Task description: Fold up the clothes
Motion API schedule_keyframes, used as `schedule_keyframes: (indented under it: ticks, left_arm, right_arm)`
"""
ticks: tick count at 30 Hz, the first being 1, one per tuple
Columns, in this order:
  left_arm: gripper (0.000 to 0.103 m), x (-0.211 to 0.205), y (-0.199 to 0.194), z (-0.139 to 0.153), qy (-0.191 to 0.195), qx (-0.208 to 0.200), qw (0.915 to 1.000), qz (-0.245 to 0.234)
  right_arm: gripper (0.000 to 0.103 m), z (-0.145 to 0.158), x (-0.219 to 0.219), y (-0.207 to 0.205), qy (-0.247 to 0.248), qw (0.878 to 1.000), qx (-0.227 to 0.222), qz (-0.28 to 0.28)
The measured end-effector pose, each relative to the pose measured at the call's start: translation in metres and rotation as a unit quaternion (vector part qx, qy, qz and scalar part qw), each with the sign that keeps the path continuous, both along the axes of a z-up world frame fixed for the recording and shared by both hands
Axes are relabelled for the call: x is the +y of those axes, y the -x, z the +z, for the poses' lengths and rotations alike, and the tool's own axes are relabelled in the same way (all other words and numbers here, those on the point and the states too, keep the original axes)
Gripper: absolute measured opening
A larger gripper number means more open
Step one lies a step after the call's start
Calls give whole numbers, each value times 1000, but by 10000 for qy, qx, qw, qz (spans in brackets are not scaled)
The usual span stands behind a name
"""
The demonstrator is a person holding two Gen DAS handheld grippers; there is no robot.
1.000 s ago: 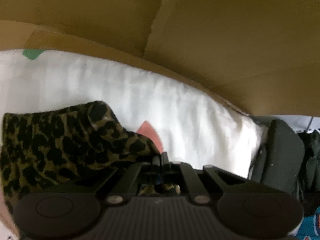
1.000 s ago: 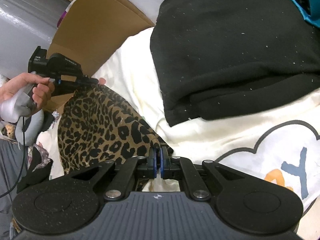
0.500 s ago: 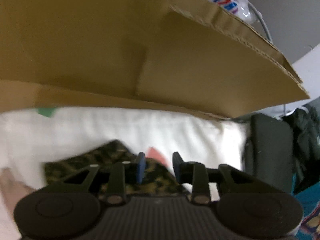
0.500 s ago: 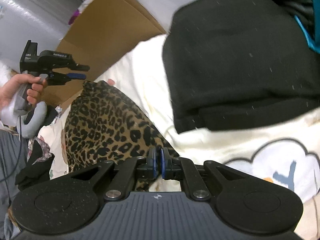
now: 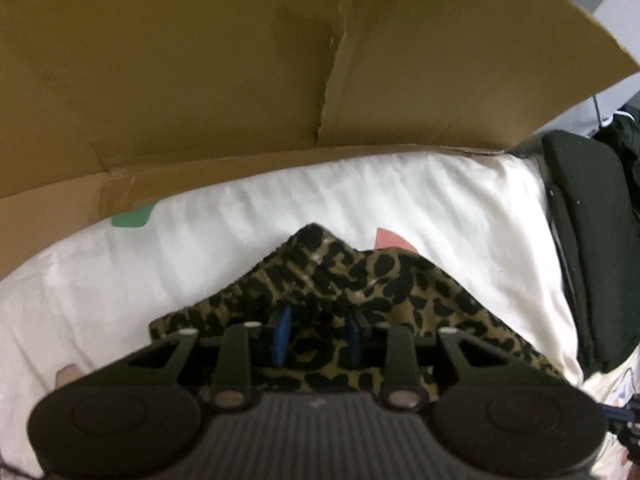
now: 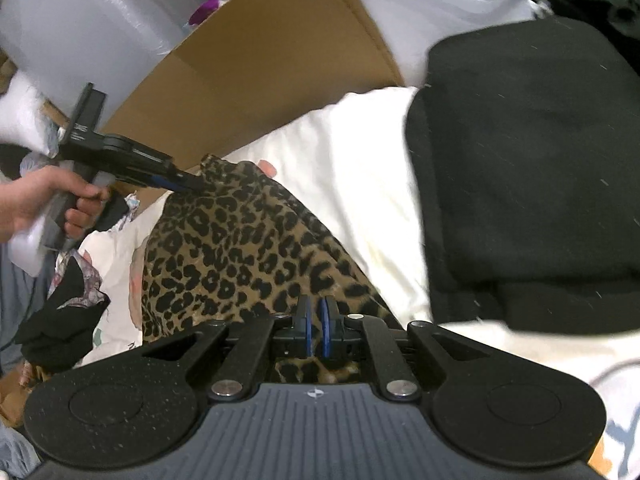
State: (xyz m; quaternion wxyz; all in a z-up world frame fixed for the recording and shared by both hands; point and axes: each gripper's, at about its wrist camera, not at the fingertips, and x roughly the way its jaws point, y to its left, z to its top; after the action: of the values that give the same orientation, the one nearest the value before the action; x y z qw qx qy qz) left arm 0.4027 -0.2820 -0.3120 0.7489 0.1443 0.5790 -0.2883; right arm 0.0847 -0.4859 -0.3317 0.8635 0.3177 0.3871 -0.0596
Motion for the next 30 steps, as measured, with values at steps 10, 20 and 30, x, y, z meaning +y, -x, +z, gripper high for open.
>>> schedule_keyframes:
  ticks: [10, 20, 30]
  left_arm:
    - [34, -18, -11, -22, 279, -208, 9992, -179]
    - [35, -11, 0, -19, 511, -621, 9935, -812]
    - [31, 18, 28, 12, 715, -628, 9853, -1419]
  right_arm:
    - [14, 1, 33, -64, 636, 9936, -7, 929]
    - [39, -23, 60, -119, 1245, 9802, 128, 1535]
    - [20, -36, 45, -121, 1726, 9697, 557, 1634]
